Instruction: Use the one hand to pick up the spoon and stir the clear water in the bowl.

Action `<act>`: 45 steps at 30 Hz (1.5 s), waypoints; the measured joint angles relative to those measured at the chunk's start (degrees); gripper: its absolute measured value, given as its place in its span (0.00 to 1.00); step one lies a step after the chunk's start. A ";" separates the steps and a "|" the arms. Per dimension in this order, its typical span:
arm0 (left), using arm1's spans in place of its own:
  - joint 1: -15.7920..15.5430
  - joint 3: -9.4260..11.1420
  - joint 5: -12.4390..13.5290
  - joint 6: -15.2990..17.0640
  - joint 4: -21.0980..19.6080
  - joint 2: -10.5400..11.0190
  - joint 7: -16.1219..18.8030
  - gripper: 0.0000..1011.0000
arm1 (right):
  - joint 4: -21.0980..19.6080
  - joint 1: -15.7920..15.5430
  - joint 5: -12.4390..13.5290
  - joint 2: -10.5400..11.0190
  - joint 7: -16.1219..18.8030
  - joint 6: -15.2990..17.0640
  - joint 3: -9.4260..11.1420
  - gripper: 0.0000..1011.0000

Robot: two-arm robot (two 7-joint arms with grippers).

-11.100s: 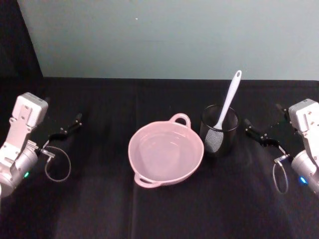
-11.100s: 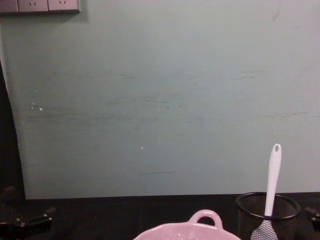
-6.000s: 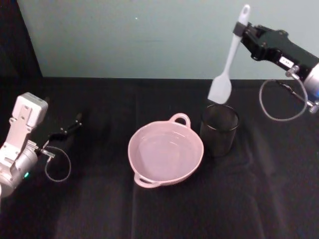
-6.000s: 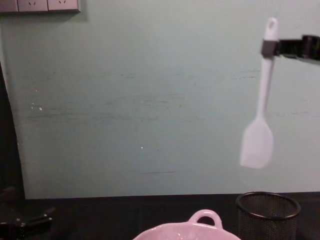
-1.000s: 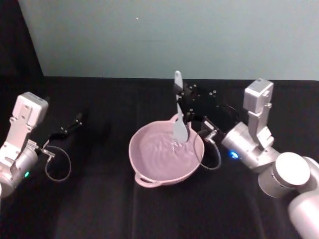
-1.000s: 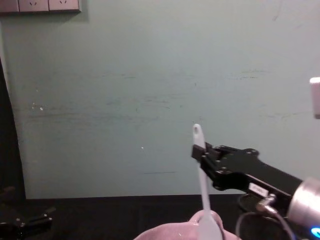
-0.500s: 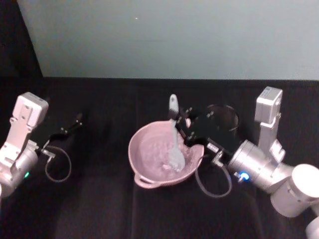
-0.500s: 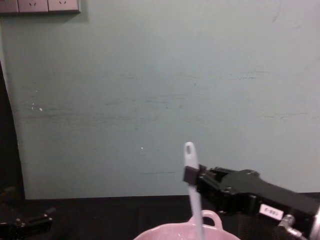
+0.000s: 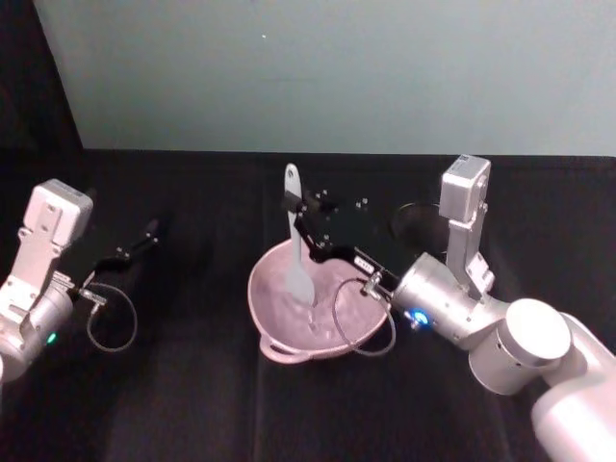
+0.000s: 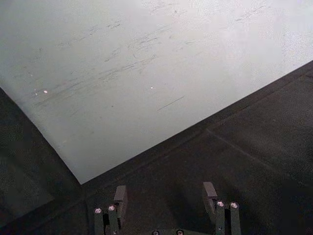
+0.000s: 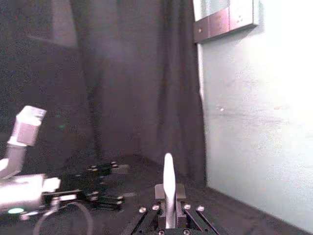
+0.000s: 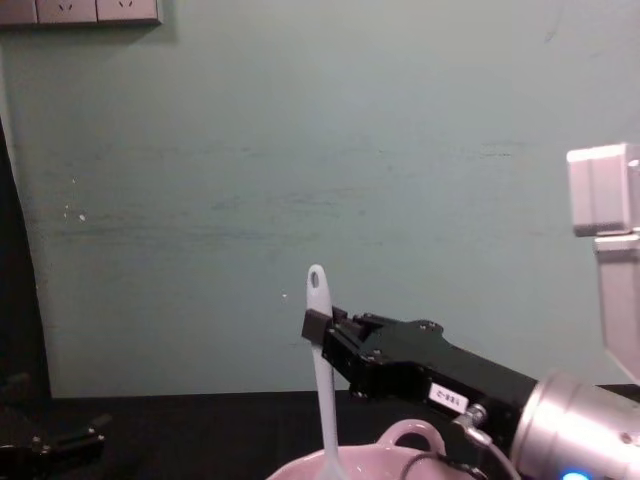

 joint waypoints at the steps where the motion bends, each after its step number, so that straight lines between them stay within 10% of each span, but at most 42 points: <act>1: 0.00 0.00 0.00 0.00 0.00 0.00 0.00 1.00 | 1.54 0.79 -0.89 -0.68 -0.66 -1.33 0.07 0.11; 10: 0.00 0.00 0.00 0.00 0.00 0.00 0.00 1.00 | 5.63 3.04 -6.53 -1.47 -5.40 -6.50 2.10 0.11; 17: 0.00 0.00 0.00 0.00 0.00 0.00 0.00 1.00 | 0.54 0.69 -7.42 1.83 -5.33 -4.30 3.86 0.11; 29: 0.00 0.00 0.00 0.00 0.00 0.00 0.00 1.00 | -9.21 -4.74 2.05 5.76 2.75 5.16 3.39 0.11; 45: 0.00 0.00 0.00 0.00 0.00 0.00 0.00 1.00 | 3.08 2.18 2.27 -1.14 3.23 -2.56 -0.04 0.11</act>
